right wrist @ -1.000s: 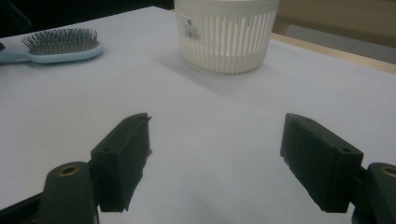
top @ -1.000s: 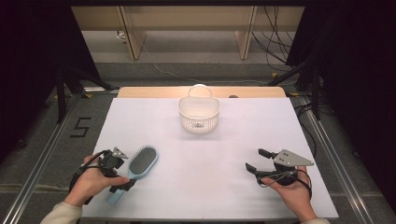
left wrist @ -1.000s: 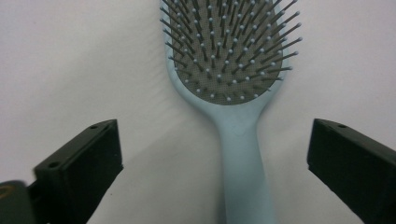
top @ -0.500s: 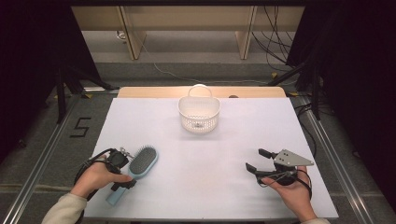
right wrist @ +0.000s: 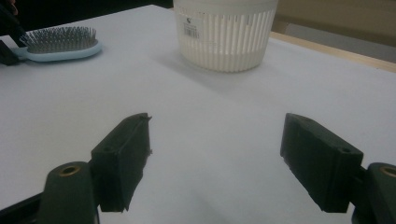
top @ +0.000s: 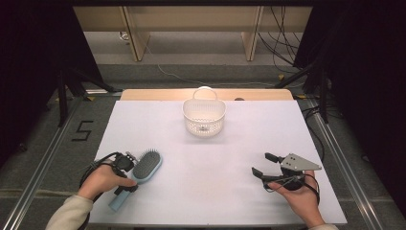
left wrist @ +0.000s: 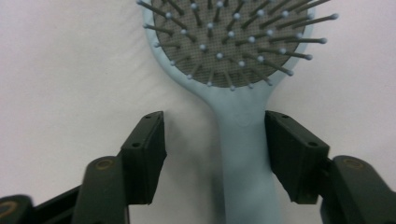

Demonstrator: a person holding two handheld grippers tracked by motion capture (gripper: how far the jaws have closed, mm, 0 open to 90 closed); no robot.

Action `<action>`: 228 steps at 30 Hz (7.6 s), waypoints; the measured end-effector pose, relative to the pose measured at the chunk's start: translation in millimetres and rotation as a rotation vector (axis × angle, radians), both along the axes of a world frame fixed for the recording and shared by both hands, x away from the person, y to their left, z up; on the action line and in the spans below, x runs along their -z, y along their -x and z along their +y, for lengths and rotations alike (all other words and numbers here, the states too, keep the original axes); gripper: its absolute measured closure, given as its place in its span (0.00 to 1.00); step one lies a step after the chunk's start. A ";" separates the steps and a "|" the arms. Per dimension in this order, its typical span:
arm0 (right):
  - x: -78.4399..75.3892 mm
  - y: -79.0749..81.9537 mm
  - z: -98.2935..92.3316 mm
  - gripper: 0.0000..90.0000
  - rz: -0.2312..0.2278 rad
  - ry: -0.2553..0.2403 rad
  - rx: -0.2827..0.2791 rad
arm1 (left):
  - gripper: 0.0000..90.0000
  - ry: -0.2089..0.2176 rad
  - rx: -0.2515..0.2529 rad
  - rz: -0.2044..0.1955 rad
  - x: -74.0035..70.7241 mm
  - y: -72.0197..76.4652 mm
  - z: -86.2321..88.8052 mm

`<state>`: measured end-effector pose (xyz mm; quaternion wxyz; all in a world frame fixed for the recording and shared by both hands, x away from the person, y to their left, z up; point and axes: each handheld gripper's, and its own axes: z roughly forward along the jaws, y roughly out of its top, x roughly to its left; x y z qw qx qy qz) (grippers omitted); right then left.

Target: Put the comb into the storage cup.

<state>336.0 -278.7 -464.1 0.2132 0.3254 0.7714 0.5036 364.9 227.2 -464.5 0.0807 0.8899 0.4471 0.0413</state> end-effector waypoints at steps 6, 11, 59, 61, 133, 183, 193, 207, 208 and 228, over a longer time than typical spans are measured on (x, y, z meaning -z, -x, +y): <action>0.1 0.0 -0.1 0.28 0.000 0.000 -0.001 | 0.55 0.000 0.002 0.021 -1.3 -2.0 -3.2; 0.2 -0.1 -0.1 0.28 0.001 0.001 -0.001 | 0.62 -0.001 0.015 0.028 -1.9 -2.1 -6.0; 0.4 0.3 -0.6 0.28 0.013 0.006 -0.001 | 0.78 0.011 -0.088 0.008 -2.6 -0.1 -7.8; 0.5 0.3 -0.7 0.28 0.013 0.006 -0.001 | 0.78 0.012 -0.086 0.008 -2.5 -0.1 -7.8; 0.0 2.0 -2.2 0.28 0.010 0.005 0.002 | 0.78 0.199 -0.181 -0.442 -27.9 0.7 2.2; 0.3 5.5 -6.8 0.18 -0.002 -0.025 0.023 | 0.78 0.324 -0.193 -0.620 -34.0 -3.8 -0.1; 0.4 5.3 -7.3 0.18 -0.004 -0.026 0.025 | 0.78 0.333 -0.187 -0.635 -35.6 -4.9 -1.7; 0.1 5.7 -7.8 0.18 -0.004 -0.024 0.032 | 0.78 0.338 -0.172 -0.651 -36.3 -6.8 -7.1; 0.1 5.6 -7.8 0.18 -0.006 -0.028 0.032 | 0.78 0.336 -0.168 -0.651 -36.3 -7.2 -7.3; 0.1 5.4 -8.3 0.18 -0.006 -0.035 0.039 | 0.78 0.362 -0.165 -0.675 -39.8 -12.2 -16.5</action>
